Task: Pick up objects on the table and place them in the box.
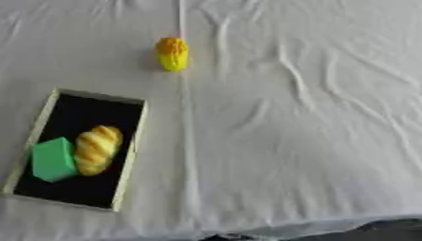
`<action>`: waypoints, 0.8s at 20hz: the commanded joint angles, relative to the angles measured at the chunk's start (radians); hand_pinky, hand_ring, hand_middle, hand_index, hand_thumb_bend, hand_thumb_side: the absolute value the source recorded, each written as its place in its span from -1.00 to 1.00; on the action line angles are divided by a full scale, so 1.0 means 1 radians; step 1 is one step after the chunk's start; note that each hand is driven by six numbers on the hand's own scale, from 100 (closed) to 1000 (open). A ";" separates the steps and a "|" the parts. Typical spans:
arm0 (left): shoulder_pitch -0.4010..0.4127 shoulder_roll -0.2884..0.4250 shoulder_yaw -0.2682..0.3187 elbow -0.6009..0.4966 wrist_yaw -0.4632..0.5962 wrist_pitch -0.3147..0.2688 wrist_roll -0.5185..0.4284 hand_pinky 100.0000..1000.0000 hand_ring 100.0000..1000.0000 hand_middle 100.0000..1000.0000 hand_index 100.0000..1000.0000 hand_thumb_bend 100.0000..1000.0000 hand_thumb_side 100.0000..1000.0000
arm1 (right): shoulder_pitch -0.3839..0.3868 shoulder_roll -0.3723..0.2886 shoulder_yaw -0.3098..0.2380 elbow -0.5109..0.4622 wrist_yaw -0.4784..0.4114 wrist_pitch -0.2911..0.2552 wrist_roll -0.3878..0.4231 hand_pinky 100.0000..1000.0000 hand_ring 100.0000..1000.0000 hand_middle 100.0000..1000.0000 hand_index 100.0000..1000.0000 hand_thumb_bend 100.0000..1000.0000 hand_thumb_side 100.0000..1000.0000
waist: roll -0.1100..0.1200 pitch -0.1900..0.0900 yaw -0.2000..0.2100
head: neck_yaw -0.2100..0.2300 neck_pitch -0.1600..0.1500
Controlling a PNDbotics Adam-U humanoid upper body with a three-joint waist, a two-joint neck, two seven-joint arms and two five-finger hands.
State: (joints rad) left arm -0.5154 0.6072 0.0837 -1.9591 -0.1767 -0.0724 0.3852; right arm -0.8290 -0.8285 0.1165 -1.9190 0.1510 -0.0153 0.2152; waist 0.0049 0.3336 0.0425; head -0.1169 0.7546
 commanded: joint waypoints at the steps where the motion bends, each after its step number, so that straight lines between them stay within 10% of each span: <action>1: -0.071 0.067 -0.032 0.025 -0.038 0.037 -0.072 0.63 0.49 0.44 0.73 -1.00 -0.64 | 0.026 -0.070 -0.056 -0.072 -0.062 0.018 -0.076 0.88 0.79 0.48 0.82 -1.00 -1.00 | 0.005 -0.018 -0.004 | 0.008 -0.007; 8: -0.294 0.107 -0.167 0.245 -0.148 0.098 -0.434 0.72 0.61 0.55 0.80 -1.00 -0.52 | 0.103 -0.121 -0.115 -0.081 -0.173 -0.064 -0.245 0.88 0.78 0.46 0.77 -1.00 -0.65 | 0.021 -0.028 -0.030 | 0.026 -0.002; 16: -0.524 0.004 -0.279 0.598 -0.304 0.020 -0.776 0.81 0.69 0.60 0.81 -0.71 -0.51 | 0.140 -0.148 -0.138 -0.081 -0.229 -0.086 -0.342 0.89 0.78 0.45 0.75 -1.00 -0.48 | 0.039 -0.031 -0.066 | 0.038 0.008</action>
State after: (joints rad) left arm -1.0155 0.6101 -0.1910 -1.3974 -0.4571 -0.0408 -0.3530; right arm -0.6775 -0.9382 -0.0043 -1.9857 -0.0659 -0.1010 -0.1129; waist 0.0472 0.3272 -0.0242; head -0.0821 0.7572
